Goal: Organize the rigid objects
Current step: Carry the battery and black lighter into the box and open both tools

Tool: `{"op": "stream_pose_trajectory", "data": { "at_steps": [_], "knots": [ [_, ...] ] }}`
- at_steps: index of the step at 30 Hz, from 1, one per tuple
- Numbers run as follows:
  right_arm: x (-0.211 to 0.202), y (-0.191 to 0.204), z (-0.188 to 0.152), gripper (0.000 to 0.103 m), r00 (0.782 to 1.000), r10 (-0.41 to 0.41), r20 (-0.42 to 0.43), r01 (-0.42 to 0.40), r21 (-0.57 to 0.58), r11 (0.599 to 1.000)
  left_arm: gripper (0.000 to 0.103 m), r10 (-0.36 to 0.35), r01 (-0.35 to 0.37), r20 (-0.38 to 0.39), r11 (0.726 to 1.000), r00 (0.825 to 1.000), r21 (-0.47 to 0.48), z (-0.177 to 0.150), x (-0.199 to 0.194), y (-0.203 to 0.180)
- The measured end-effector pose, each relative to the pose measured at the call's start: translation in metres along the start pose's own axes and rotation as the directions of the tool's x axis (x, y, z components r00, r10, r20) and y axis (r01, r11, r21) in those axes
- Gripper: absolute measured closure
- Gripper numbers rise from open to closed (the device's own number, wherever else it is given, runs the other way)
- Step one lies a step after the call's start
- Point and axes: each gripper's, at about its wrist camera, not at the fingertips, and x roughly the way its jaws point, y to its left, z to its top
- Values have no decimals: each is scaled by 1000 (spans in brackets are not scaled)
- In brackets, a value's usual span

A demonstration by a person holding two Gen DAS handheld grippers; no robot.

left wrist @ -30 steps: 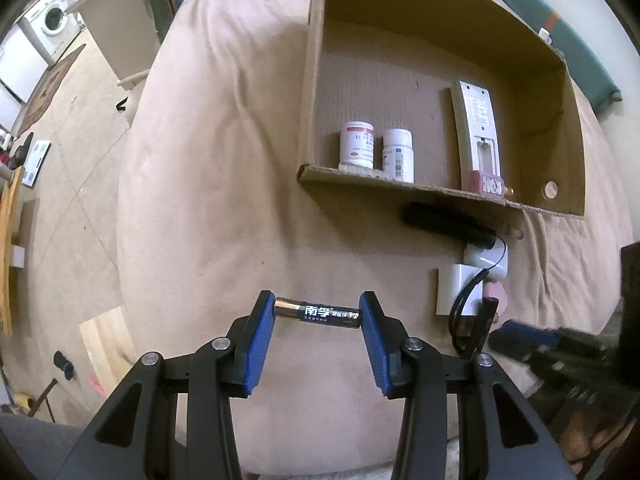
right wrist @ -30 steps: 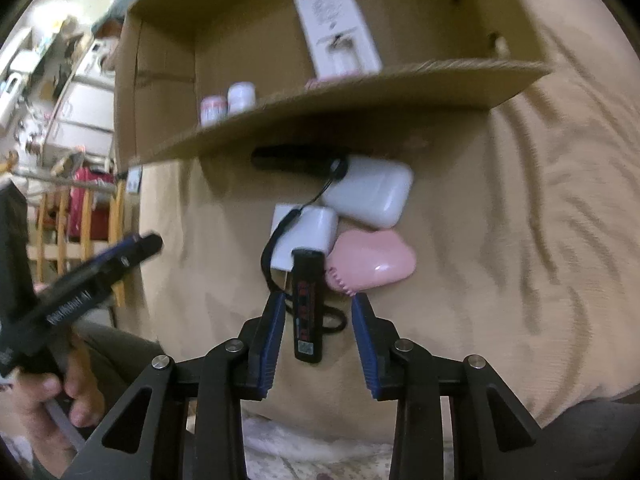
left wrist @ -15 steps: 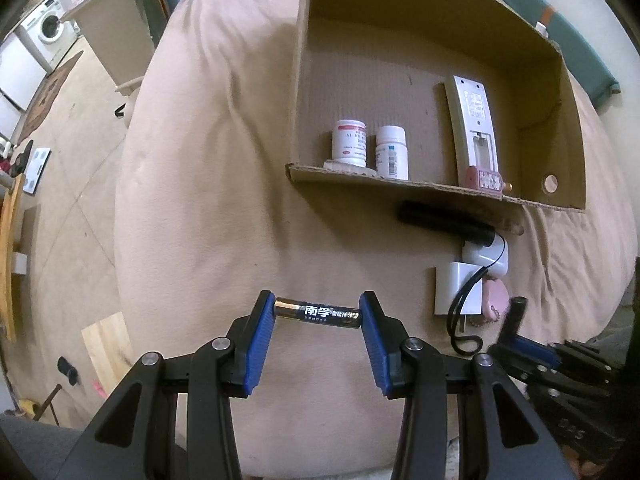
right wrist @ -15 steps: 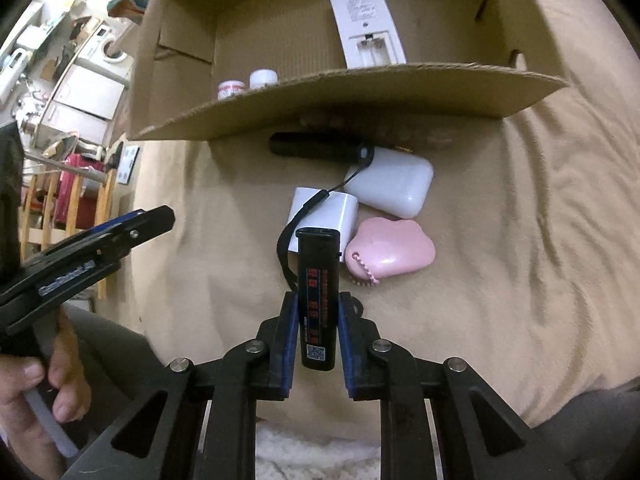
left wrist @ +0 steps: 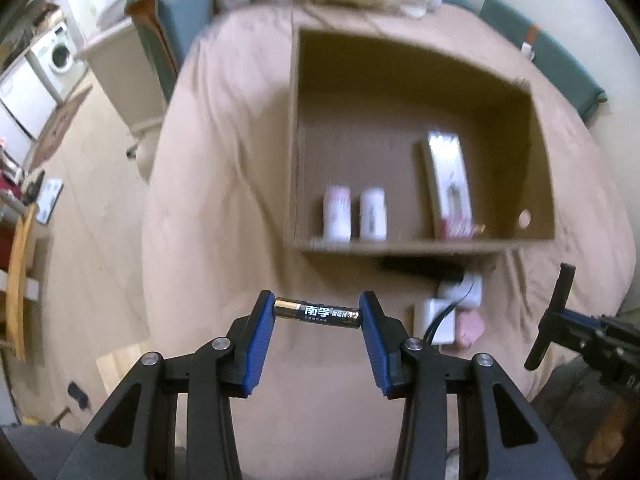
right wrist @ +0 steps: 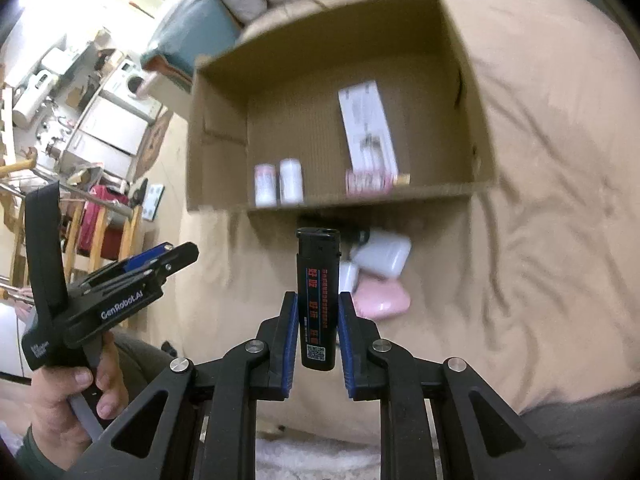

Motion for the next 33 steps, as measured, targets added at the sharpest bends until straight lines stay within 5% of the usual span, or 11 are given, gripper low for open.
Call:
{"op": "stream_pose_trajectory", "data": {
  "at_steps": [9, 17, 33],
  "knots": [
    [-30, -5, 51, 82, 995, -3, 100, 6, -25, 1000, 64, -13, 9, 95, 999, 995, 44, 54, -21, -15],
    [-10, -12, 92, 82, 994, -21, 110, 24, -20, 1000, 64, -9, 0, 101, 996, 995, 94, 89, 10, -37],
    [55, -29, 104, 82, 995, -88, 55, 90, -28, 996, 64, -12, 9, 16, 988, 1000, 151, 83, 90, -56]
  ]
}}
